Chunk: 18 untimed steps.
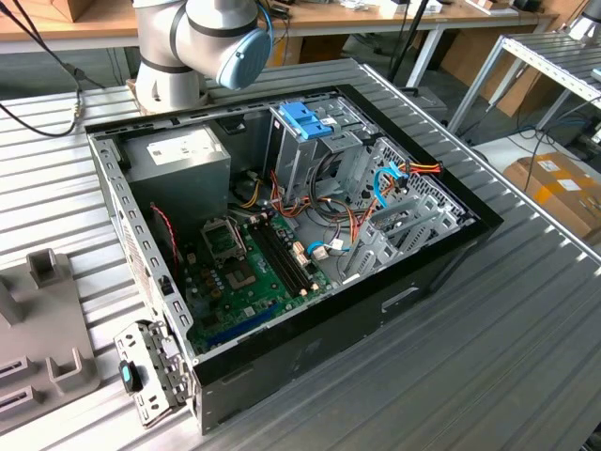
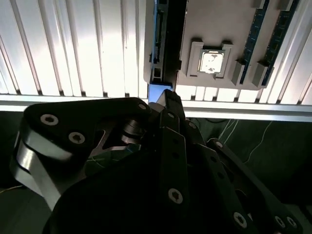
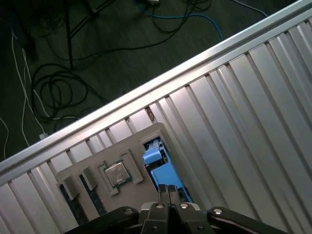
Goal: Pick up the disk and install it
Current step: 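Pick up the disk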
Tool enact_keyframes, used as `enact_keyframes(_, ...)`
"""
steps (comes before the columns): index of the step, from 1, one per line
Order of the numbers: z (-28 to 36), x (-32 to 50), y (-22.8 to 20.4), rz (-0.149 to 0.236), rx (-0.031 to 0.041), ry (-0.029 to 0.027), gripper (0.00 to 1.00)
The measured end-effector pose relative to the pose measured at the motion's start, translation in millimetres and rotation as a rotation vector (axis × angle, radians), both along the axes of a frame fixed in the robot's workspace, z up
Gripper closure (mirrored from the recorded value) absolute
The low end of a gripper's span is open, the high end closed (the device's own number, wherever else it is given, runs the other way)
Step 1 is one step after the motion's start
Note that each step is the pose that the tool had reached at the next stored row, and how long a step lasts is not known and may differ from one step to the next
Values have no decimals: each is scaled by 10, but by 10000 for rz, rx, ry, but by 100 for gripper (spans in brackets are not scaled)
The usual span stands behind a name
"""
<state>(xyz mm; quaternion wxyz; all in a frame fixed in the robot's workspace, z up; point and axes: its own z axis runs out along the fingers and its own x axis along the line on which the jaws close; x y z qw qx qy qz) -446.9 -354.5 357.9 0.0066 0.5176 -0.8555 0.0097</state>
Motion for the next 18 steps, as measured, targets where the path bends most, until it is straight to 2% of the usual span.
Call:
enact_keyframes(8,0,0,2,1353,0,1,89)
enact_keyframes(11,-1,0,2,1699,0,0,89)
enact_keyframes(14,-1,0,3,1946,0,1,89)
enact_keyframes(18,-1,0,3,1960,0,0,89)
